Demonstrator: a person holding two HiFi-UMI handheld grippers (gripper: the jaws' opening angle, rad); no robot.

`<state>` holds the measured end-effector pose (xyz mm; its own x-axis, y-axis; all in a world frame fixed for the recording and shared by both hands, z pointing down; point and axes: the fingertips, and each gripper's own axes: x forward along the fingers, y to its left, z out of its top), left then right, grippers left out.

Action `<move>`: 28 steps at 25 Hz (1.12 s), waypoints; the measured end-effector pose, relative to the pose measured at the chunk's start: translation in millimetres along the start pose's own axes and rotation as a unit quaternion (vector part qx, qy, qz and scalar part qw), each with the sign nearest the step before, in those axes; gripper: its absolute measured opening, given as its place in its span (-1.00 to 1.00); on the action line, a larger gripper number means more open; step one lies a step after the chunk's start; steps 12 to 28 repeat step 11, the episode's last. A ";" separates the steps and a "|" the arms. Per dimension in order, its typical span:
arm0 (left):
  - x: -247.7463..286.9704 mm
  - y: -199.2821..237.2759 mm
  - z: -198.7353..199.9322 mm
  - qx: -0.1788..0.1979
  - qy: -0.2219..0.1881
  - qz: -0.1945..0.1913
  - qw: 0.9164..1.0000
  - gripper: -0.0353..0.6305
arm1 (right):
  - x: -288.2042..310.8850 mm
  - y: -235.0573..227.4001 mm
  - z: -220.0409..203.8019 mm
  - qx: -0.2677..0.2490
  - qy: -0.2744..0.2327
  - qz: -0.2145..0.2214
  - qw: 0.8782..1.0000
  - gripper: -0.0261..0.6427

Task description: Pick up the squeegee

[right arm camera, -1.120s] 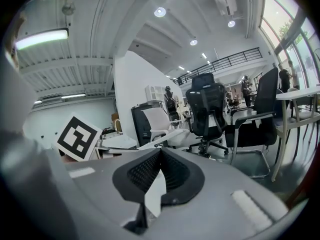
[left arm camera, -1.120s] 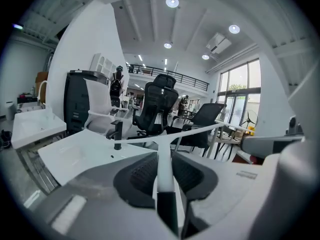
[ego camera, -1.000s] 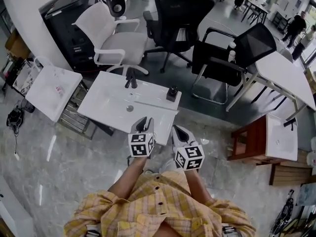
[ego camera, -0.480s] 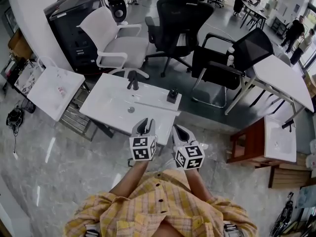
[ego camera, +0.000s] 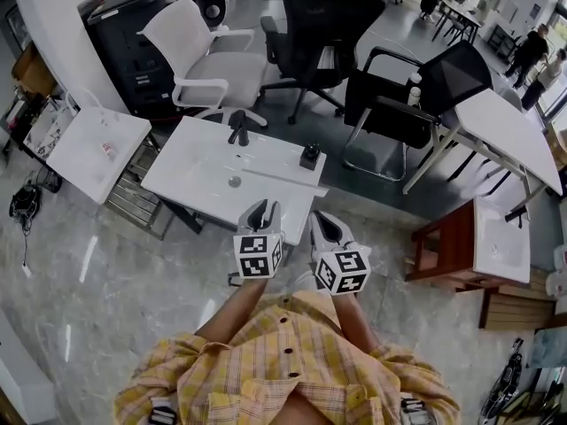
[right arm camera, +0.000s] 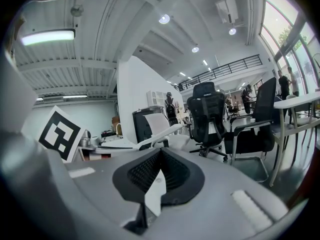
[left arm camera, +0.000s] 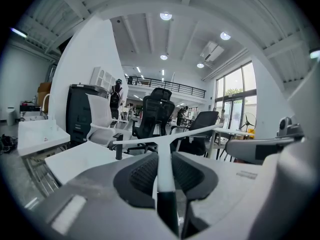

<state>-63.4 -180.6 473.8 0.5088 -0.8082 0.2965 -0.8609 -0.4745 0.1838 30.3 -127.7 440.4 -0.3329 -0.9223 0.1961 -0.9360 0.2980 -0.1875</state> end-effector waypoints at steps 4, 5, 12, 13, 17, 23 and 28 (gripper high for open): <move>-3.6 1.3 1.2 0.002 0.000 0.000 1.000 -0.60 | -1.1 2.1 3.6 0.002 -0.008 0.001 1.000 -0.93; -4.8 2.1 1.3 0.002 -0.001 0.000 1.000 -0.60 | -1.3 3.2 3.9 0.002 -0.008 0.002 1.000 -0.93; -7.3 14.4 4.6 -0.003 -0.007 0.009 1.000 -0.60 | 4.2 11.4 7.5 -0.004 -0.012 0.007 1.000 -0.93; -7.3 14.4 4.6 -0.003 -0.007 0.009 1.000 -0.60 | 4.2 11.4 7.5 -0.004 -0.012 0.007 1.000 -0.93; -7.3 14.4 4.6 -0.003 -0.007 0.009 1.000 -0.60 | 4.2 11.4 7.5 -0.004 -0.012 0.007 1.000 -0.93; -7.3 14.4 4.6 -0.003 -0.007 0.009 1.000 -0.60 | 4.2 11.4 7.5 -0.004 -0.012 0.007 1.000 -0.93; -7.3 14.4 4.6 -0.003 -0.007 0.009 1.000 -0.60 | 4.2 11.4 7.5 -0.004 -0.012 0.007 1.000 -0.93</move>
